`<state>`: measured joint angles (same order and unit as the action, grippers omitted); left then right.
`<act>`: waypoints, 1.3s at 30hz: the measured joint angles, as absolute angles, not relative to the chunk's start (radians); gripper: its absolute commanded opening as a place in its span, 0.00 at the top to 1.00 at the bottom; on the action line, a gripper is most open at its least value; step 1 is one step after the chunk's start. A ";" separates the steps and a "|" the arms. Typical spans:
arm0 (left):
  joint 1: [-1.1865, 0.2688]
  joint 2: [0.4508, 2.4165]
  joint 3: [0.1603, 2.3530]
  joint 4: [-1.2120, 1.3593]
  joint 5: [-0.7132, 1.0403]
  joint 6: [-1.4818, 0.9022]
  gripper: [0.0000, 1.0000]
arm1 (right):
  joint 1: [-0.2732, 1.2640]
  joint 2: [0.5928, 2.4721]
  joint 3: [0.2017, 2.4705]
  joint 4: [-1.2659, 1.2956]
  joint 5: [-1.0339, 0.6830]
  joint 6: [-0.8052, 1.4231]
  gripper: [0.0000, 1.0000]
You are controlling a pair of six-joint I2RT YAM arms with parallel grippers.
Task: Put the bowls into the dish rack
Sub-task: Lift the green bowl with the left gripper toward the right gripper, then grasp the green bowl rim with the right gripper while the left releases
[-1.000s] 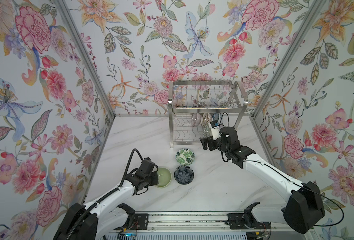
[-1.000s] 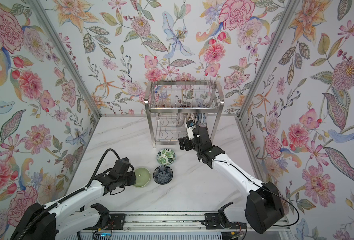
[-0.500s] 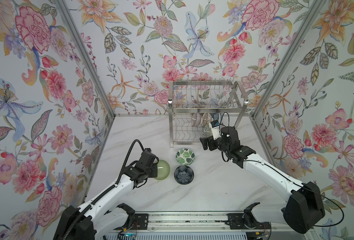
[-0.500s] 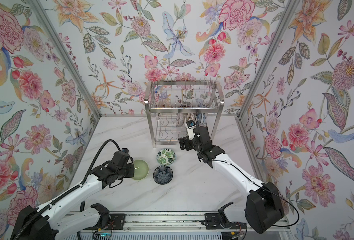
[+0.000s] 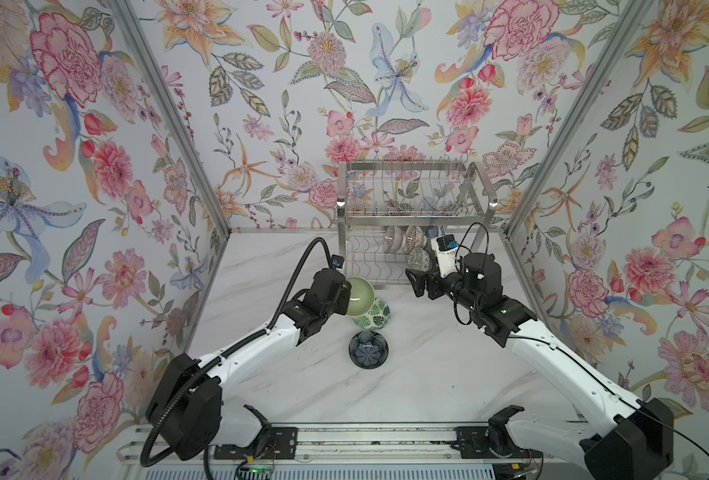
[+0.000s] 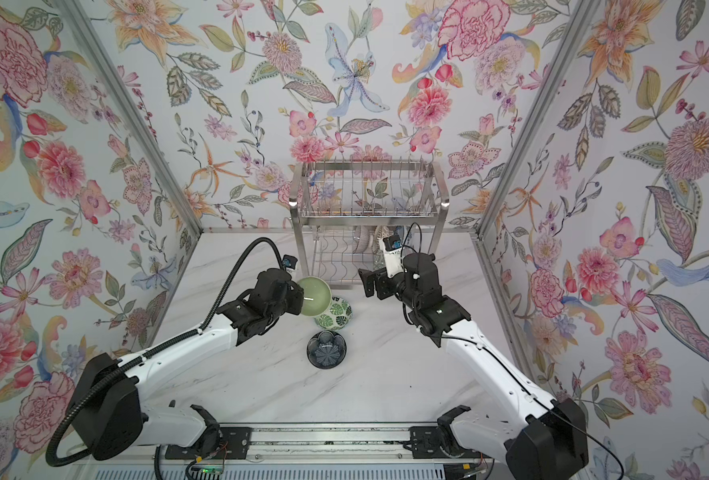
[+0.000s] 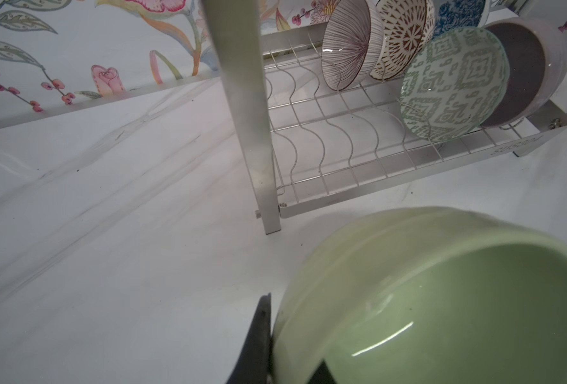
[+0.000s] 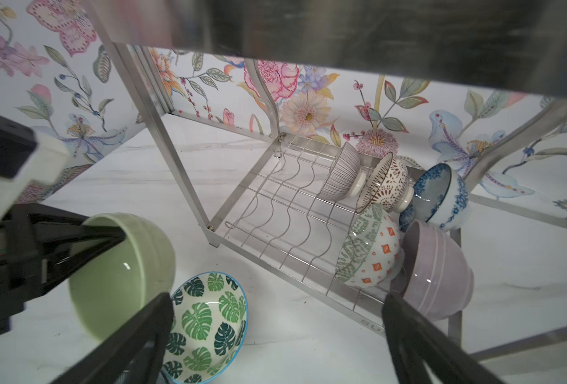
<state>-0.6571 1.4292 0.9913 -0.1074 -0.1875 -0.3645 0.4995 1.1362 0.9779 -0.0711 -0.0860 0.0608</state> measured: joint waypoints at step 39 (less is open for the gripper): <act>-0.721 1.690 1.249 0.159 -0.071 -0.329 1.00 | 0.604 1.451 1.147 -0.149 0.208 0.262 1.00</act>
